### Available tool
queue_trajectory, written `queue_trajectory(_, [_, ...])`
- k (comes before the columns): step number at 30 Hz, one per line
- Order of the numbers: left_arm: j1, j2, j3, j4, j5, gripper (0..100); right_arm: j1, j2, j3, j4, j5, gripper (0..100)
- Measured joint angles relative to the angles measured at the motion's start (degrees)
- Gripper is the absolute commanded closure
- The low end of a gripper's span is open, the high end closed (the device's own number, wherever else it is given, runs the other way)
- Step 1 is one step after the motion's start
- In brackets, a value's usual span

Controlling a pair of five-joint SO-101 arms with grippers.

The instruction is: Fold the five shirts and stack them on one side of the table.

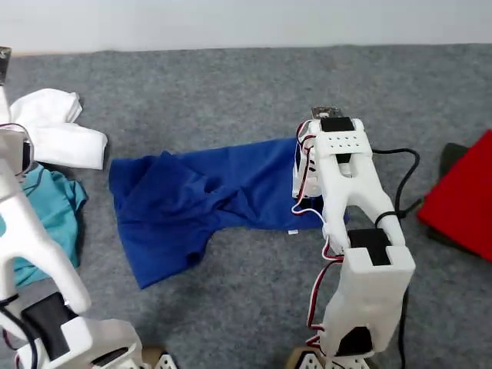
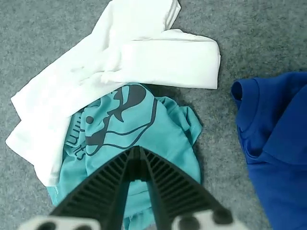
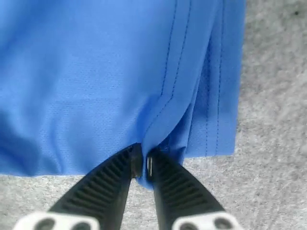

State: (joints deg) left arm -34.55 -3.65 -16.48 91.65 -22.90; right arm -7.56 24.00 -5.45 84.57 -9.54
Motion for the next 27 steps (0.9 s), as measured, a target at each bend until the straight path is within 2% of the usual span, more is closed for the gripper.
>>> queue_trajectory(6, [0.00, 0.00, 0.00, -0.70, 0.00, 100, 2.73, 0.00, 0.00, 0.00, 0.35, 99.0])
queue_trajectory(13, [0.00, 0.00, 0.00, -0.70, 0.00, 100, 7.56, 0.00, -2.20, 0.00, 4.04, 99.0])
queue_trajectory(27, [0.00, 0.00, 0.00, -0.70, 0.00, 100, 11.52, 0.00, -8.44, 0.00, 11.96, 99.0])
